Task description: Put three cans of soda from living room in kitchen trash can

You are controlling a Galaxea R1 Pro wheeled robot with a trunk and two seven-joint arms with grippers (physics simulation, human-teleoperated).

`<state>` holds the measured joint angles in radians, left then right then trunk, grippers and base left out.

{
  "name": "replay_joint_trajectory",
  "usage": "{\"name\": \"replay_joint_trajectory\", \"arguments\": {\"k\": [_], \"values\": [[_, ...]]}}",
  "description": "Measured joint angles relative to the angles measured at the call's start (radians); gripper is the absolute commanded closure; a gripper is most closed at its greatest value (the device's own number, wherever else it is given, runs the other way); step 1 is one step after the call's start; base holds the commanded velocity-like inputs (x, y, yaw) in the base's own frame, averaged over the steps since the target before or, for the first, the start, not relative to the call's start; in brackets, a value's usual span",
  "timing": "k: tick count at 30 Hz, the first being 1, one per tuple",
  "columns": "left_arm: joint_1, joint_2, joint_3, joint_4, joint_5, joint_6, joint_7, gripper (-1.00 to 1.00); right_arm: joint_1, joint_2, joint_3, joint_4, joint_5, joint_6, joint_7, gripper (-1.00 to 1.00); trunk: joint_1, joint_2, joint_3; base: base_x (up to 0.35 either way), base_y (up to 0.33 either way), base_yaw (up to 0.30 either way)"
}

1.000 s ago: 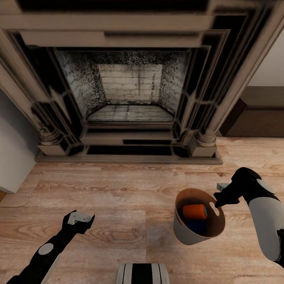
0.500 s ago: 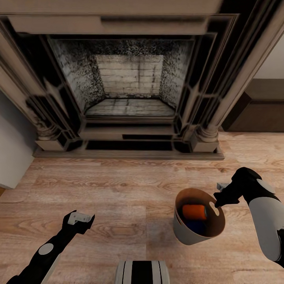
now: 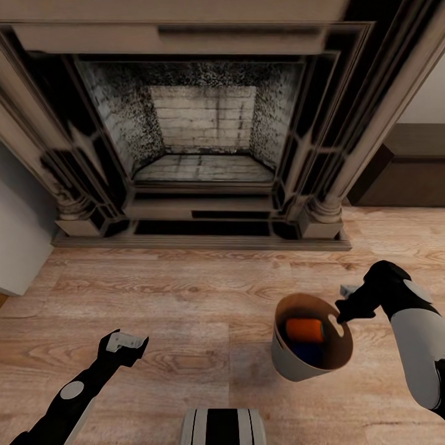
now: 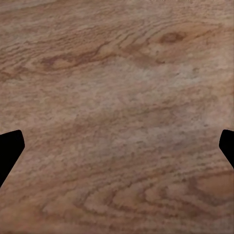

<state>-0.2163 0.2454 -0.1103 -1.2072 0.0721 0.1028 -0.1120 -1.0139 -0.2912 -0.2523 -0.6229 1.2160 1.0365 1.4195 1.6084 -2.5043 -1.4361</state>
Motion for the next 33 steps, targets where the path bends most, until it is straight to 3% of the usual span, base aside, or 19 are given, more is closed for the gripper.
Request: {"name": "replay_joint_trajectory", "arguments": {"k": [12, 15, 16, 20, 29, 33], "values": [[0.000, 0.000, 0.000, 0.001, 0.000, 0.000, 0.000, -1.00, 0.000, -0.024, -0.002, -0.069, -0.004, 0.003, 0.063, 1.00, 0.000, 0.000, 0.000, 0.000, 0.000, 0.000], [0.000, 0.000, 0.000, 0.002, 0.000, -0.001, -0.001, -1.00, 0.000, -0.033, -0.038, -0.080, -0.019, 0.003, 0.064, 1.00, 0.000, 0.000, 0.000, 0.000, 0.000, 0.000], [0.000, 0.000, 0.000, 0.001, 0.000, -0.001, -0.001, -1.00, 0.001, -0.037, -0.067, -0.086, -0.031, 0.002, 0.063, 1.00, 0.000, 0.000, 0.000, 0.000, 0.000, 0.000], [0.000, 0.000, 0.000, 0.001, -0.002, -0.001, 0.000, -1.00, 0.003, -0.042, -0.097, -0.094, -0.038, -0.017, 0.056, 1.00, 0.000, 0.000, 0.000, 0.000, 0.000, 0.000], [0.000, 0.000, 0.000, 0.002, -0.003, -0.001, -0.001, -1.00, 0.003, -0.042, -0.107, -0.097, -0.045, -0.023, 0.054, 1.00, 0.000, 0.000, 0.000, 0.000, 0.000, 0.000], [0.000, -0.001, -0.001, 0.002, -0.007, 0.000, 0.000, -1.00, 0.004, -0.042, -0.107, -0.097, -0.043, -0.024, 0.054, 1.00, 0.002, -0.001, -0.015, 0.000, 0.000, 0.000]]}}
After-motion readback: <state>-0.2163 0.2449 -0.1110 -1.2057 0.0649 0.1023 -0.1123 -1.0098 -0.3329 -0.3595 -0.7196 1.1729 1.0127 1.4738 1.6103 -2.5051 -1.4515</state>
